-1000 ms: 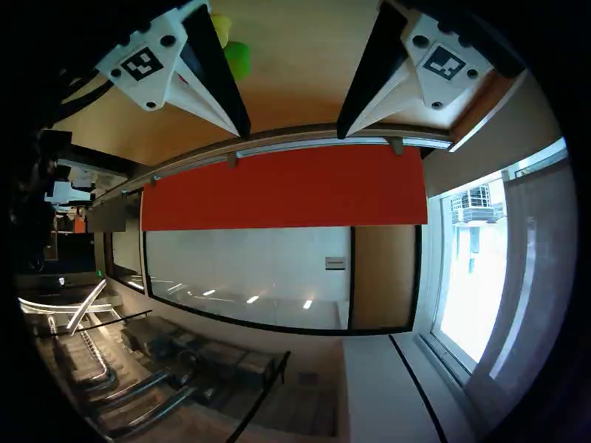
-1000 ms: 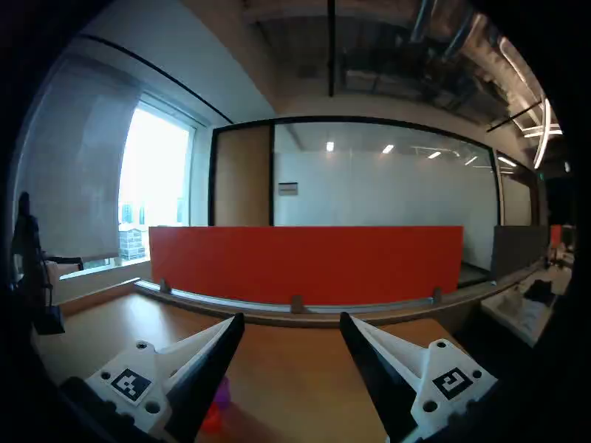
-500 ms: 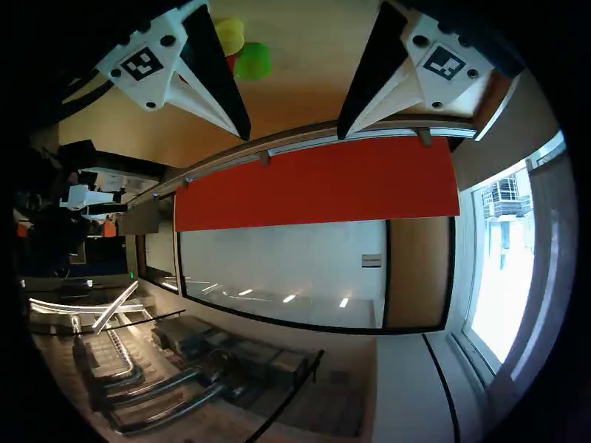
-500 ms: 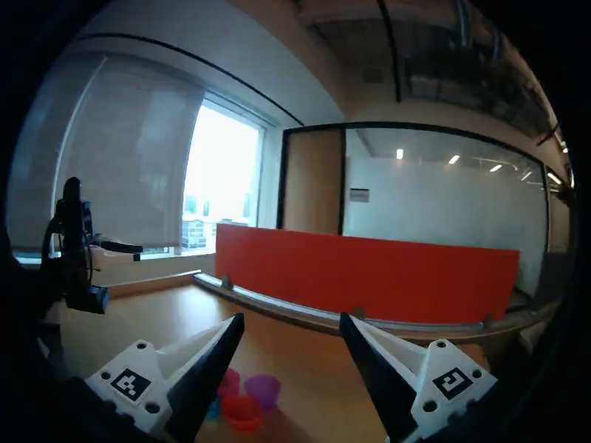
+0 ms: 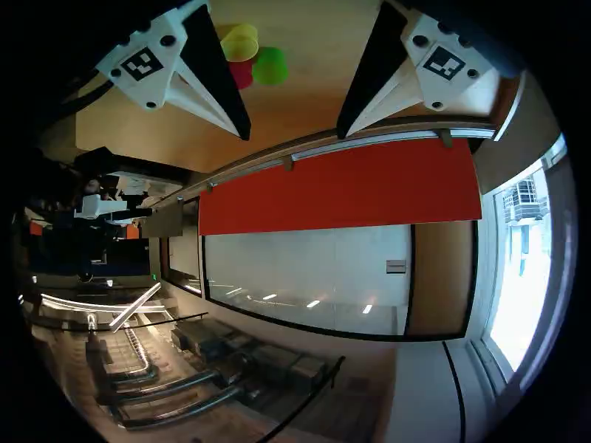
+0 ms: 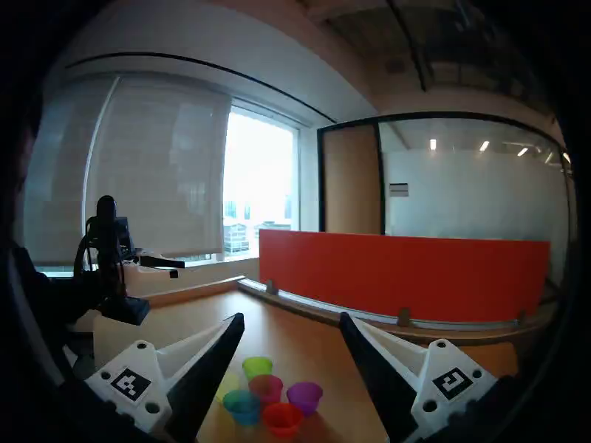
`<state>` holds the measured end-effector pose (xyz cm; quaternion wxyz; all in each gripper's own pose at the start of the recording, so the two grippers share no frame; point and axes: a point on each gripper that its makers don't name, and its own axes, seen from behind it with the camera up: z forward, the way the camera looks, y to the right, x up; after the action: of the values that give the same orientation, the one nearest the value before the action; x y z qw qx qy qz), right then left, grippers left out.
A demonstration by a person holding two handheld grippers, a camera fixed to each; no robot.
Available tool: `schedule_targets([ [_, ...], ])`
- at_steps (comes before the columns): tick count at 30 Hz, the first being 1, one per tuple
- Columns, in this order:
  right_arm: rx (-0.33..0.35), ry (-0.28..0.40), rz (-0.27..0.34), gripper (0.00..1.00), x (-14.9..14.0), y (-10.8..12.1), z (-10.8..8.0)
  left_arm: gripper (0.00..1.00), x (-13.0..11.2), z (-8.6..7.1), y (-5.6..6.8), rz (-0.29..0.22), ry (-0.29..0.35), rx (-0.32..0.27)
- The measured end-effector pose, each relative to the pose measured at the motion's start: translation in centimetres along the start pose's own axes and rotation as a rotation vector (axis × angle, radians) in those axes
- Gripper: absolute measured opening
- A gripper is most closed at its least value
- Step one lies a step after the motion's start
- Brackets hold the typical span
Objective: Pour water
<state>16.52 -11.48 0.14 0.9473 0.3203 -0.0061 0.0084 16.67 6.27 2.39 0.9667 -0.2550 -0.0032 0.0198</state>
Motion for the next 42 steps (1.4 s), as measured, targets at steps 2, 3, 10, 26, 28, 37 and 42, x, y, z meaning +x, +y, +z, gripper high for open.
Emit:
schedule_targets([
  [2,0.011,-0.015,-0.003,1.00,-0.2,-0.1,0.1,0.86,0.0,0.0,0.1,0.014,-0.003,-0.010],
  [3,0.014,-0.024,-0.008,1.00,-0.4,-0.1,0.2,0.86,0.1,0.0,0.2,0.018,-0.005,-0.016],
  [10,0.061,-0.082,-0.039,1.00,-1.2,-1.1,1.0,0.86,-0.2,0.1,0.6,0.030,-0.030,-0.066],
  [26,0.213,-0.182,-0.098,1.00,-3.0,-3.4,2.5,0.86,-2.1,2.2,0.3,0.045,-0.101,-0.164],
  [28,0.225,-0.190,-0.104,1.00,-3.3,-3.6,2.7,0.86,-2.3,2.6,0.0,0.049,-0.107,-0.170],
  [37,0.262,-0.216,-0.146,1.00,-3.8,-4.8,3.6,0.86,-3.2,3.9,0.1,0.069,-0.131,-0.216],
  [42,0.282,-0.234,-0.160,1.00,-4.4,-5.3,3.9,0.86,-3.8,4.3,0.5,0.083,-0.140,-0.252],
])
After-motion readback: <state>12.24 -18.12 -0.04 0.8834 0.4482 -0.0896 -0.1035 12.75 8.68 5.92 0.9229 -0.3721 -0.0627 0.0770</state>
